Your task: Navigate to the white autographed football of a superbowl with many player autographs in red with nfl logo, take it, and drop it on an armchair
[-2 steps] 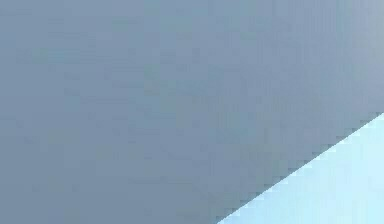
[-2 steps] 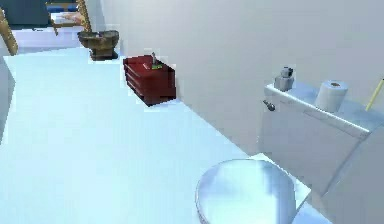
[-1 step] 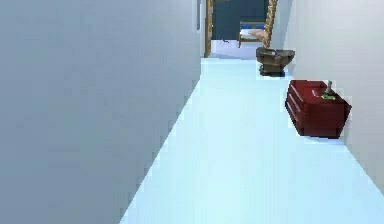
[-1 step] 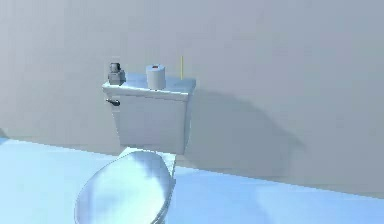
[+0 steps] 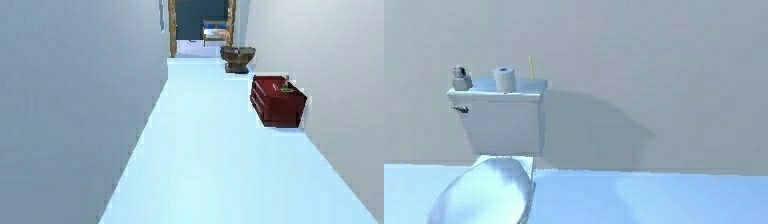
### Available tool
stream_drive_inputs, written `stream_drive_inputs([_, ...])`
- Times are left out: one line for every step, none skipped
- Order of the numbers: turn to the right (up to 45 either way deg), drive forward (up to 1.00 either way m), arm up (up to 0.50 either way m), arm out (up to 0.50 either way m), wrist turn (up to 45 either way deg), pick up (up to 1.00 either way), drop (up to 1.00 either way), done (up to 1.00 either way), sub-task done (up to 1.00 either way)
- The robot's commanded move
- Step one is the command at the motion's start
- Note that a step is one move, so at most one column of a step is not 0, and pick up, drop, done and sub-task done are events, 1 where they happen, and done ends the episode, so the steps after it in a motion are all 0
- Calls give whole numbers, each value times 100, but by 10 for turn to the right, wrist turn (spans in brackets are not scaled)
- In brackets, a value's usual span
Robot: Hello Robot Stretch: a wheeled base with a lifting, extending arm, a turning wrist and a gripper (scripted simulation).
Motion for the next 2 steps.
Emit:
stream_drive_inputs([0,100,0,0,0,0,0,0,0])
stream_drive_inputs([0,100,0,0,0,0,0,0,0])
